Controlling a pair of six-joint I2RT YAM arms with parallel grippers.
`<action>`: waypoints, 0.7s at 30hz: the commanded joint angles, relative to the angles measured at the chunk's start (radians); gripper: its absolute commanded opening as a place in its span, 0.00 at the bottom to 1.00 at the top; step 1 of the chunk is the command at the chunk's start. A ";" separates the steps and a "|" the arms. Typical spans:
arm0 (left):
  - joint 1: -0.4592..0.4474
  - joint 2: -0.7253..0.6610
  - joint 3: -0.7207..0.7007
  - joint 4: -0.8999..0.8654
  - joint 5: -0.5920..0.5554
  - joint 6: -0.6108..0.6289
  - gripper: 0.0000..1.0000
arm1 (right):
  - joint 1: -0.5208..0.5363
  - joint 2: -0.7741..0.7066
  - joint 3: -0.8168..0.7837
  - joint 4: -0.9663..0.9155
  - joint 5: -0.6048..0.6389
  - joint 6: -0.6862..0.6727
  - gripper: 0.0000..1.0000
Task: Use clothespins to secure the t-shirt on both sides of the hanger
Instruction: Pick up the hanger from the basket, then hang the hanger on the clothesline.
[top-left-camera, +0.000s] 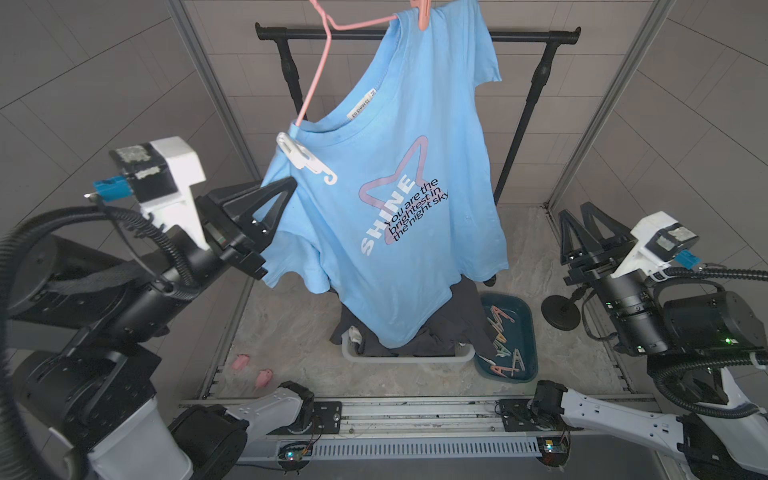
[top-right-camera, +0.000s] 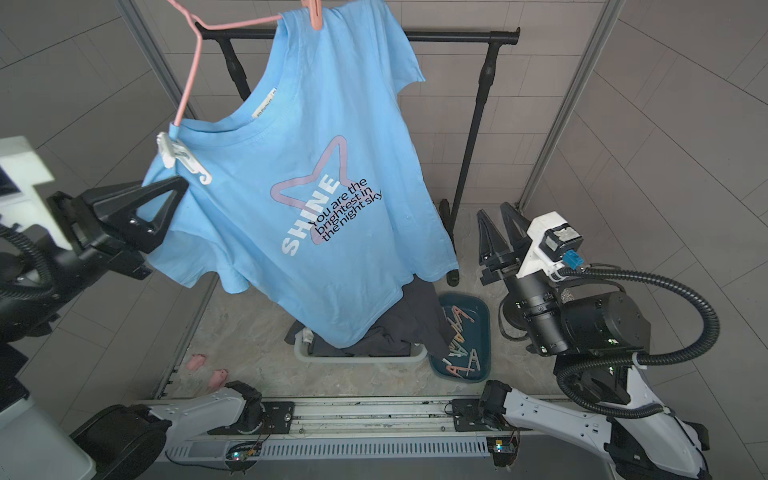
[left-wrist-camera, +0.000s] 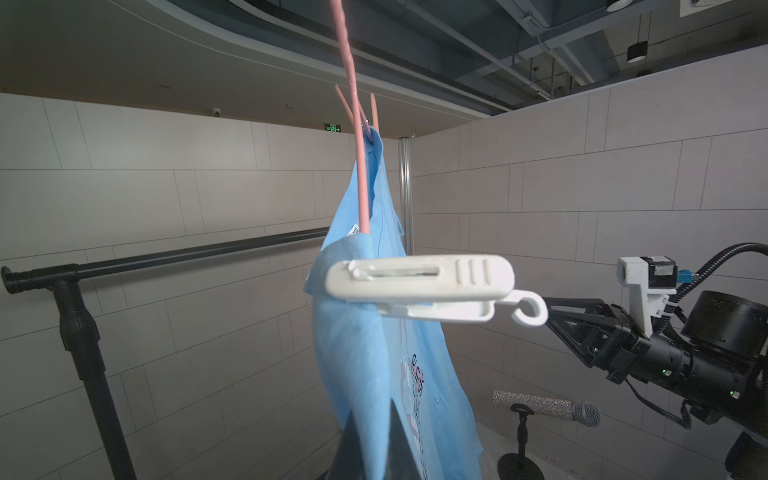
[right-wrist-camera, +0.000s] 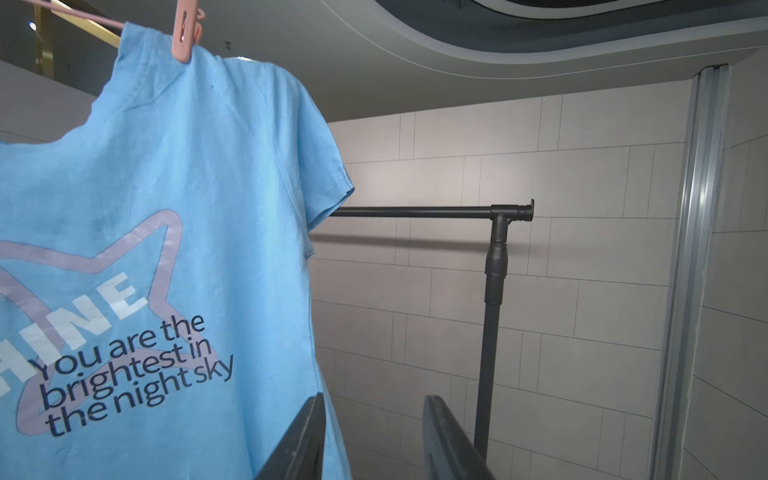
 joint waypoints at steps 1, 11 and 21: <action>0.006 0.038 -0.042 0.000 0.036 0.032 0.00 | 0.004 -0.019 -0.061 -0.018 0.062 -0.001 0.42; 0.007 0.132 -0.033 -0.081 -0.158 0.099 0.00 | 0.004 0.005 -0.138 -0.048 0.045 0.065 0.35; 0.160 0.378 0.211 -0.089 -0.223 0.091 0.00 | 0.004 -0.005 -0.211 -0.082 0.012 0.174 0.34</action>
